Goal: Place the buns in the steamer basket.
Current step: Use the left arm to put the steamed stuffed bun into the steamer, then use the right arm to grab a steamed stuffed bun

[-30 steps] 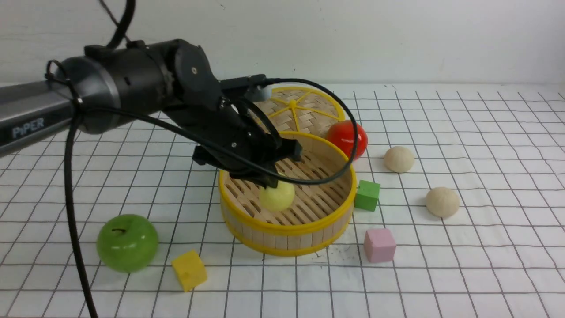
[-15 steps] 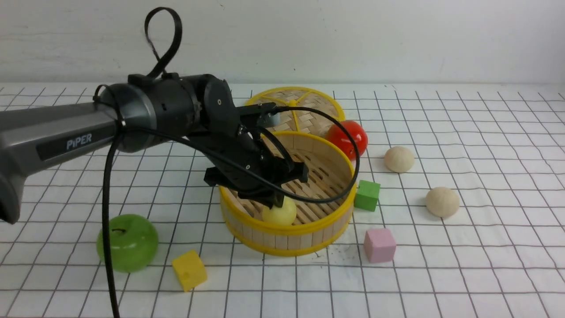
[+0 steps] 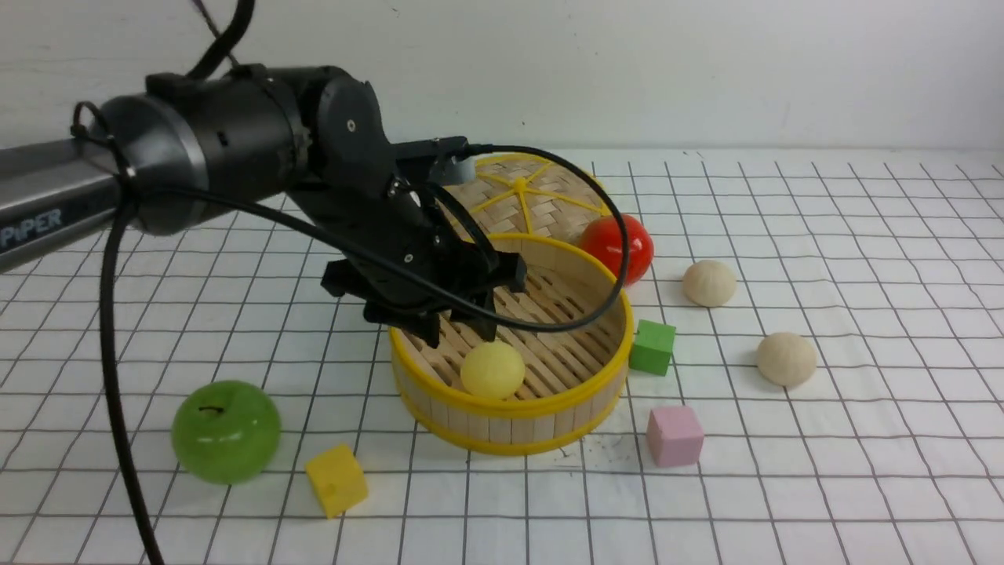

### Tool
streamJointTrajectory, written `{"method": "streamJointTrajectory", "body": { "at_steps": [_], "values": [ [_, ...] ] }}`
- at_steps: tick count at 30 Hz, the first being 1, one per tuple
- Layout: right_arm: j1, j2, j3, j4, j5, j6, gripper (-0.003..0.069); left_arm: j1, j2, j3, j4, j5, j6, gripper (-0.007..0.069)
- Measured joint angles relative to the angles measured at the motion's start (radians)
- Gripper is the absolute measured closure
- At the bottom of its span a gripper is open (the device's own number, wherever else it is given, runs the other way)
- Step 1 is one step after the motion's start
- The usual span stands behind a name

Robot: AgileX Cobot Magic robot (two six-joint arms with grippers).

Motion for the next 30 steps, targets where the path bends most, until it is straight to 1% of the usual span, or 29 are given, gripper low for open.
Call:
{"method": "streamJointTrajectory", "body": {
  "at_steps": [1, 2, 4, 8, 9, 10, 14, 17, 18, 19, 21, 23, 24, 25, 27, 28, 29, 30],
  "values": [
    [0.000, 0.000, 0.000, 0.000, 0.000, 0.000, 0.0420, 0.000, -0.006, 0.000, 0.005, 0.004, -0.004, 0.0183],
    [0.000, 0.000, 0.000, 0.000, 0.000, 0.000, 0.0420, 0.000, -0.035, 0.000, 0.053, 0.041, -0.034, 0.0171],
    [0.000, 0.000, 0.000, 0.000, 0.000, 0.000, 0.0420, 0.000, -0.076, 0.000, 0.110, 0.091, -0.079, 0.0165],
    [0.000, 0.000, 0.000, 0.000, 0.000, 0.000, 0.0420, 0.000, -0.156, 0.015, 0.183, 0.134, -0.130, 0.0164],
    [0.000, 0.000, 0.000, 0.000, 0.000, 0.000, 0.0420, 0.000, -0.215, 0.036, 0.215, 0.157, -0.154, 0.0164],
    [0.000, 0.000, 0.000, 0.000, 0.000, 0.000, 0.0420, 0.000, -0.222, 0.039, 0.218, 0.157, -0.155, 0.0164],
    [0.000, 0.000, 0.000, 0.000, 0.000, 0.000, 0.0420, 0.000, -0.380, 0.147, 0.237, 0.185, -0.170, 0.0164],
    [0.000, 0.000, 0.000, 0.000, 0.000, 0.000, 0.0420, 0.000, -0.539, 0.269, 0.237, 0.190, -0.186, 0.0164],
    [0.000, 0.000, 0.000, 0.000, 0.000, 0.000, 0.0420, 0.000, -0.539, 0.277, 0.237, 0.192, -0.188, 0.0165],
    [0.000, 0.000, 0.000, 0.000, 0.000, 0.000, 0.0420, 0.000, -0.630, 0.355, 0.237, 0.197, -0.200, 0.0172],
    [0.000, 0.000, 0.000, 0.000, 0.000, 0.000, 0.0420, 0.000, -0.747, 0.448, 0.237, 0.203, -0.212, 0.0195],
    [0.000, 0.000, 0.000, 0.000, 0.000, 0.001, 0.0420, 0.000, -0.845, 0.536, 0.237, 0.207, -0.228, 0.0233],
    [0.000, 0.000, 0.000, 0.000, 0.000, 0.001, 0.0420, 0.000, -0.856, 0.555, 0.237, 0.207, -0.233, 0.0238],
    [0.000, 0.000, 0.000, 0.000, 0.000, 0.001, 0.0420, 0.000, -0.899, 0.593, 0.237, 0.207, -0.245, 0.0258],
    [0.000, 0.000, 0.000, 0.000, 0.000, 0.001, 0.0420, 0.000, -1.033, 0.694, 0.237, 0.204, -0.283, 0.0337],
    [0.000, 0.000, 0.000, 0.000, 0.000, 0.001, 0.0420, 0.000, -1.043, 0.701, 0.237, 0.204, -0.287, 0.0343],
    [0.000, 0.000, 0.000, 0.000, 0.000, 0.001, 0.0420, 0.000, -1.129, 0.763, 0.237, 0.196, -0.317, 0.0404],
    [0.000, 0.000, 0.000, 0.000, 0.000, 0.001, 0.0420, 0.000, -1.165, 0.782, 0.237, 0.193, -0.332, 0.0438]
  ]
}}
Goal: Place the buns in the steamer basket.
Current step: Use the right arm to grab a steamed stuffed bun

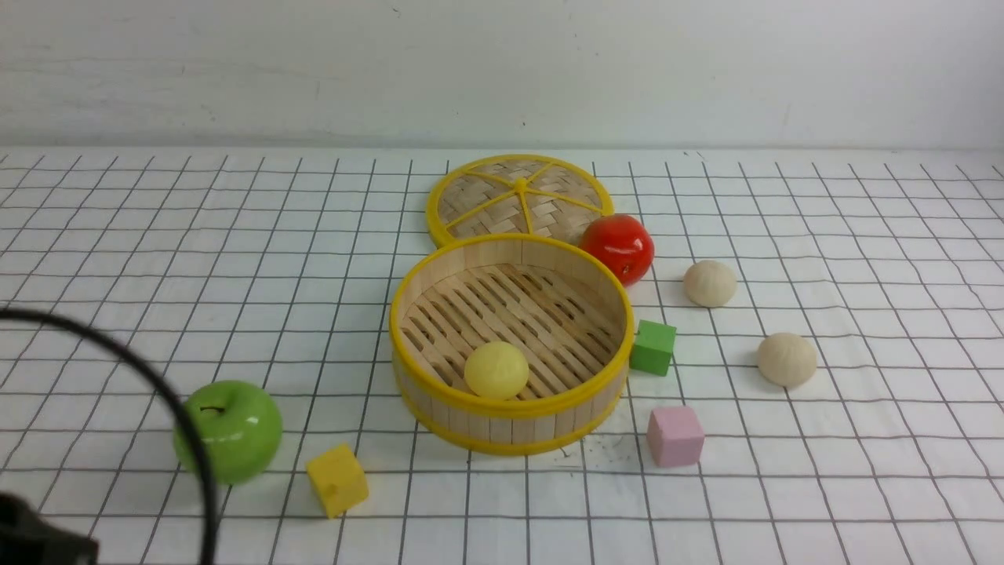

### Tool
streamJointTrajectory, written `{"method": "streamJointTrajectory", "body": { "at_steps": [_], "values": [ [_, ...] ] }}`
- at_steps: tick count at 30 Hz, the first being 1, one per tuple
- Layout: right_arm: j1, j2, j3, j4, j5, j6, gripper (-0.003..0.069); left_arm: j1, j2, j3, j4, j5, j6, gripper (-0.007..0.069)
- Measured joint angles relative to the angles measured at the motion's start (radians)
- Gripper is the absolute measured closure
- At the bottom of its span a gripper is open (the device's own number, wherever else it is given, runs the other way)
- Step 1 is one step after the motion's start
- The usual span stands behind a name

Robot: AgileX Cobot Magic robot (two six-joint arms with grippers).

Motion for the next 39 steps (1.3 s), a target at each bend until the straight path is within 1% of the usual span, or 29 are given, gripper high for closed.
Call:
{"method": "streamJointTrajectory", "body": {
  "at_steps": [3, 4, 9, 32, 39],
  "values": [
    [0.000, 0.000, 0.000, 0.000, 0.000, 0.000, 0.0420, 0.000, -0.101, 0.045, 0.008, 0.000, -0.019, 0.0519],
    [0.000, 0.000, 0.000, 0.000, 0.000, 0.000, 0.0420, 0.000, -0.131, 0.059, 0.020, 0.002, -0.022, 0.0559],
    [0.000, 0.000, 0.000, 0.000, 0.000, 0.000, 0.0420, 0.000, -0.190, 0.069, 0.041, 0.015, -0.024, 0.0638],
    [0.000, 0.000, 0.000, 0.000, 0.000, 0.000, 0.0420, 0.000, -0.195, 0.074, 0.048, 0.015, -0.024, 0.0638],
    [0.000, 0.000, 0.000, 0.000, 0.000, 0.000, 0.0420, 0.000, -0.195, 0.074, 0.161, 0.015, -0.024, 0.0638]
  ]
}}
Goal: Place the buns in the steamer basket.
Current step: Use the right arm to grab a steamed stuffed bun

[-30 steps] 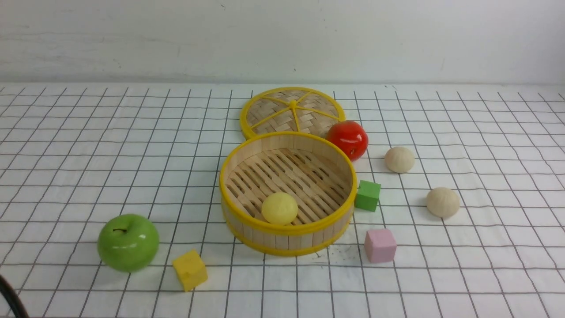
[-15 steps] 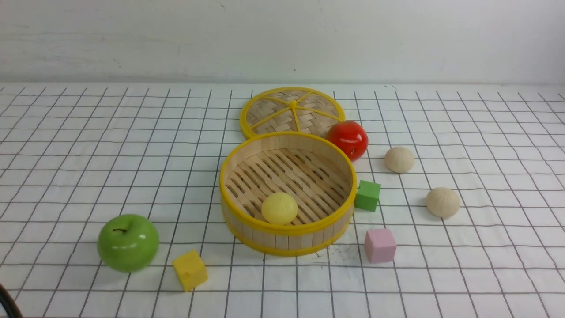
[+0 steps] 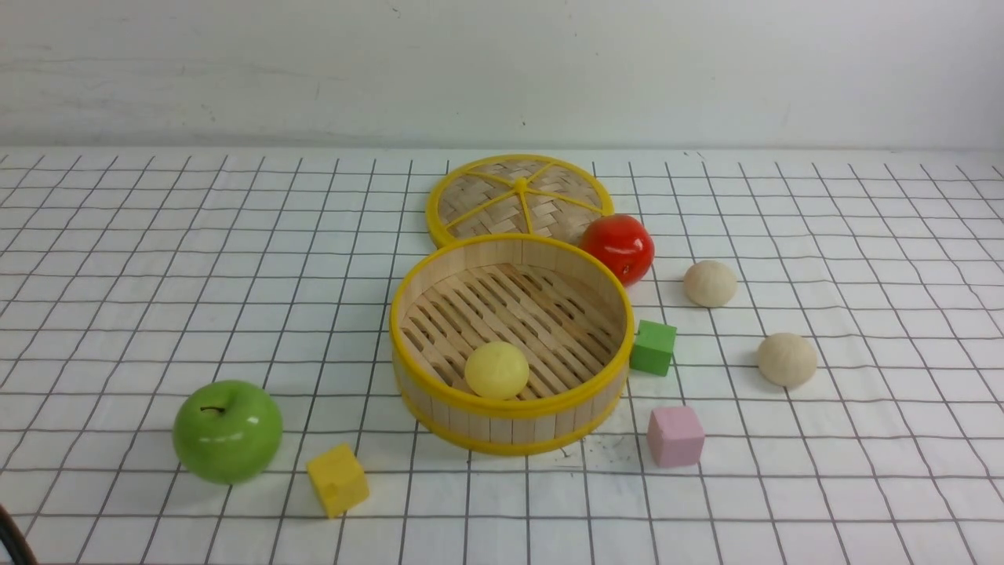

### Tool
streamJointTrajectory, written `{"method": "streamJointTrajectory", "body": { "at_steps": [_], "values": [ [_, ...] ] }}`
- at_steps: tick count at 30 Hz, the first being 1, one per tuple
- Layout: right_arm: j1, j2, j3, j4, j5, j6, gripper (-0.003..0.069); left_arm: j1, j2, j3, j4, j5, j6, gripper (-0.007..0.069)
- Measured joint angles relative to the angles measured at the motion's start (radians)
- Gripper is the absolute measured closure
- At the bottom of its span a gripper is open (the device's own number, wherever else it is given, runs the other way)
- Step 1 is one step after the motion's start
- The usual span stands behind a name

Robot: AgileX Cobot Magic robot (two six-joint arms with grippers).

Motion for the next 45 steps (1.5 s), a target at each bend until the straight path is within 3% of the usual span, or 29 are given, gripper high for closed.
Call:
{"method": "streamJointTrajectory", "body": {
  "at_steps": [20, 28, 31, 37, 45],
  "values": [
    [0.000, 0.000, 0.000, 0.000, 0.000, 0.000, 0.0420, 0.000, -0.001, 0.053, 0.002, -0.060, 0.001, 0.0638],
    [0.000, 0.000, 0.000, 0.000, 0.000, 0.000, 0.0420, 0.007, -0.061, 0.197, -0.061, -0.410, 0.129, 0.0638],
    [0.000, 0.000, 0.000, 0.000, 0.000, 0.000, 0.0420, 0.071, -0.089, 0.287, -0.061, -0.577, 0.131, 0.0638],
    [0.000, 0.000, 0.000, 0.000, 0.000, 0.000, 0.0420, 0.297, -0.167, 0.435, -0.052, -0.854, 0.130, 0.0638],
    [0.000, 0.000, 0.000, 0.000, 0.000, 0.000, 0.0420, 0.464, -0.374, 0.564, -0.071, -0.888, 0.130, 0.0638]
  ]
}}
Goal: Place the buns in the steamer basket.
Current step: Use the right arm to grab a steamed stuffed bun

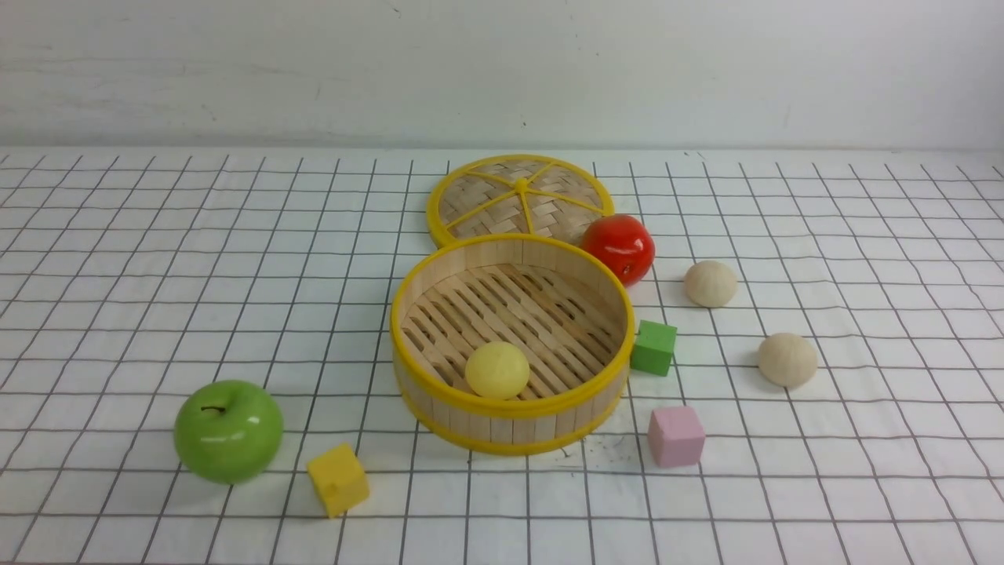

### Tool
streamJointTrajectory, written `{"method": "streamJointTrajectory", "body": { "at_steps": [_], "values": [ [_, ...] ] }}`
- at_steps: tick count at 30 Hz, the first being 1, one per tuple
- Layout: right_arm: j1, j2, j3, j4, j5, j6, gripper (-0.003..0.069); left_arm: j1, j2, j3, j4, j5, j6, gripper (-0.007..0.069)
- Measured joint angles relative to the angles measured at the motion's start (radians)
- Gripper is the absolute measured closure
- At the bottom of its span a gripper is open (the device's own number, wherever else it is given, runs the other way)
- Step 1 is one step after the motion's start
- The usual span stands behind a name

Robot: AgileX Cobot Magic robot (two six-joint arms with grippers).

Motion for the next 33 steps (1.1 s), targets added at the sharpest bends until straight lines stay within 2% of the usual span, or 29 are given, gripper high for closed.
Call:
{"method": "streamJointTrajectory", "body": {
  "at_steps": [4, 7, 8, 11, 33],
  "values": [
    [0.000, 0.000, 0.000, 0.000, 0.000, 0.000, 0.0420, 0.029, -0.080, 0.069, -0.013, 0.011, 0.001, 0.0638],
    [0.000, 0.000, 0.000, 0.000, 0.000, 0.000, 0.0420, 0.032, -0.102, 0.126, -0.020, 0.090, 0.001, 0.0638],
    [0.000, 0.000, 0.000, 0.000, 0.000, 0.000, 0.0420, 0.033, -0.102, 0.133, -0.026, 0.165, 0.001, 0.0638],
    [0.000, 0.000, 0.000, 0.000, 0.000, 0.000, 0.0420, 0.033, -0.102, 0.137, -0.027, 0.199, 0.001, 0.0638],
    [0.000, 0.000, 0.000, 0.000, 0.000, 0.000, 0.0420, 0.033, -0.102, 0.137, -0.029, 0.203, 0.001, 0.0638]
  ]
}}
